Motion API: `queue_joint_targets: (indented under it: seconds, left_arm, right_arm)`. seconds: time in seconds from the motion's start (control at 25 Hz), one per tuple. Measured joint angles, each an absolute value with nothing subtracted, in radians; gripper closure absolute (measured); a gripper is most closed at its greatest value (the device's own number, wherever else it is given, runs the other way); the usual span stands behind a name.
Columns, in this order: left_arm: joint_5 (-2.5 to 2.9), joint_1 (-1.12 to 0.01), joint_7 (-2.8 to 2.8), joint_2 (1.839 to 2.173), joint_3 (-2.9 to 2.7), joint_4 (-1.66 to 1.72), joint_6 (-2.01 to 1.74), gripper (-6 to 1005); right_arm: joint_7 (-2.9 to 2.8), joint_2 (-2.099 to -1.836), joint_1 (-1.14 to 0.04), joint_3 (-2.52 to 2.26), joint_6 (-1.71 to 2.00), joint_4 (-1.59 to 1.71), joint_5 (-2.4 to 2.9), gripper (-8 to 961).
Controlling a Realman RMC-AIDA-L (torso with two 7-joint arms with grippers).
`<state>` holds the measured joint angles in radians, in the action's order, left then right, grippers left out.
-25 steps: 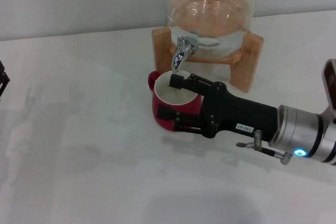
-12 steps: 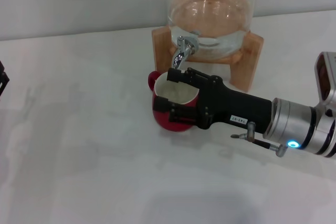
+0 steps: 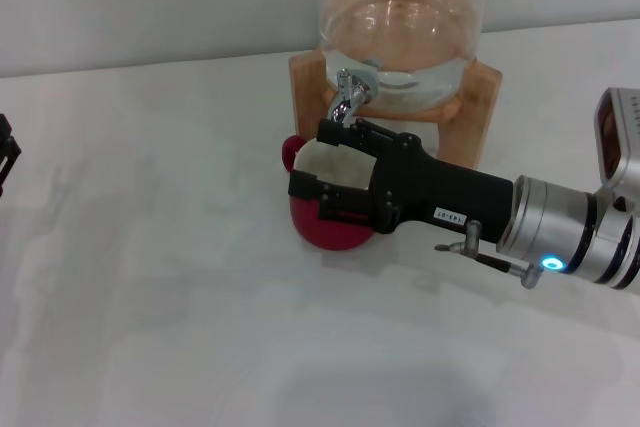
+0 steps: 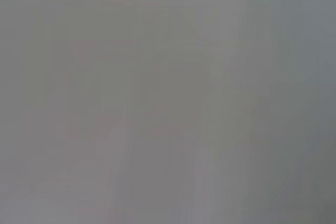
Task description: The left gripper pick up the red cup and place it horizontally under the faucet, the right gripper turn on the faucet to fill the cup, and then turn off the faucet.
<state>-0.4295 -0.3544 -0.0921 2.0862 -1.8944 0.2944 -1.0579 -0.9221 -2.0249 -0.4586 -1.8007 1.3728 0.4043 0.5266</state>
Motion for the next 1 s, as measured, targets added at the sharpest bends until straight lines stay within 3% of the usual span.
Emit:
queue_joint_targets:
  seconds: [1.0]
  left_arm:
    - [-0.426, -0.354, -0.092, 2.086, -1.894, 0.294, -1.059, 114]
  right_arm:
    - [-0.914, -2.022, -0.471, -1.799, 1.321, 0.416, 0.508, 85]
